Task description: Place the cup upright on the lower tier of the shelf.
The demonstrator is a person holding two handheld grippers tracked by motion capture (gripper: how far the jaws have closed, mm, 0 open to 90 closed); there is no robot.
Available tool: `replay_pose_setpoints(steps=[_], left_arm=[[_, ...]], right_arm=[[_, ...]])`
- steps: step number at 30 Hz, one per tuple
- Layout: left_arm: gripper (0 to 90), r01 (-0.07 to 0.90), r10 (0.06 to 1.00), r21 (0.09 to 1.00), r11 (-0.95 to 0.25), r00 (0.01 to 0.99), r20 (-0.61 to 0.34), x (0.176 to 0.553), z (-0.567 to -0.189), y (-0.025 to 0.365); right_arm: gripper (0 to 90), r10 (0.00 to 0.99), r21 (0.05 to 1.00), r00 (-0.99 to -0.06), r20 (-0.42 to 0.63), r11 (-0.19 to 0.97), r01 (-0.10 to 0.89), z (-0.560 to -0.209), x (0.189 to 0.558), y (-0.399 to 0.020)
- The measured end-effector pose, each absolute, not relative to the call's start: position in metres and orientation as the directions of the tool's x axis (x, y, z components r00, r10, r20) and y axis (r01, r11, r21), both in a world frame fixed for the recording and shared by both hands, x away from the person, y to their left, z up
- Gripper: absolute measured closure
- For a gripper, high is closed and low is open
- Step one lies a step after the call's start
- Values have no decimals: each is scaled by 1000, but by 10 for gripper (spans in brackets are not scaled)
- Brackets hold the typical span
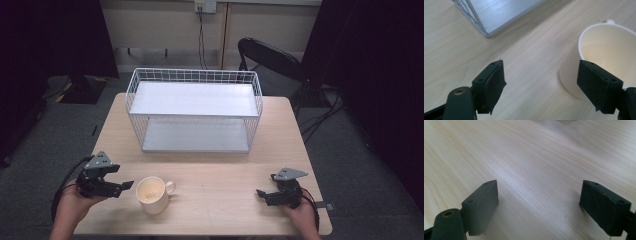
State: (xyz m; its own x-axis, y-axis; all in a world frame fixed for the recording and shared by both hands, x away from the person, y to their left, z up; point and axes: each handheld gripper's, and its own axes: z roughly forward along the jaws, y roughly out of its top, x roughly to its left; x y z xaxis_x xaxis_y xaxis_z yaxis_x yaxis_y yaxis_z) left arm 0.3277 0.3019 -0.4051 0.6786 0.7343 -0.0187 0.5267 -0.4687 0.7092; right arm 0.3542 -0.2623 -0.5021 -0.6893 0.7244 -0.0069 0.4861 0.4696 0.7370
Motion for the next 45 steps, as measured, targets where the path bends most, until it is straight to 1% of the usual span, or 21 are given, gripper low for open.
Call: replay_pose_setpoints(steps=[10, 14, 23, 28, 34, 39, 45], left_arm=[[229, 523, 722, 719, -459, 690, -41, 328, -398, 294], [270, 532, 713, 711, -459, 698, -63, 327, -398, 289], [268, 524, 693, 715, -463, 717, -76, 327, -400, 276], [268, 517, 677, 703, -488, 733, -68, 327, -403, 268], [279, 535, 669, 676, -507, 739, -83, 329, -413, 260], [281, 538, 666, 660, -525, 742, -75, 331, -417, 255], [322, 552, 671, 648, -525, 737, -83, 333, -423, 254]], right_arm=[[147, 724, 737, -690, -8, 470, 485, -502, 354, -262], [147, 724, 737, -690, -8, 470, 485, -502, 354, -262], [148, 725, 737, -689, -8, 470, 486, -502, 354, -262], [148, 726, 737, -688, -8, 469, 486, -502, 354, -262], [148, 727, 737, -687, -8, 469, 487, -502, 354, -262], [148, 727, 737, -687, -9, 469, 487, -502, 354, -262], [148, 727, 737, -687, -9, 469, 487, -502, 354, -262]])
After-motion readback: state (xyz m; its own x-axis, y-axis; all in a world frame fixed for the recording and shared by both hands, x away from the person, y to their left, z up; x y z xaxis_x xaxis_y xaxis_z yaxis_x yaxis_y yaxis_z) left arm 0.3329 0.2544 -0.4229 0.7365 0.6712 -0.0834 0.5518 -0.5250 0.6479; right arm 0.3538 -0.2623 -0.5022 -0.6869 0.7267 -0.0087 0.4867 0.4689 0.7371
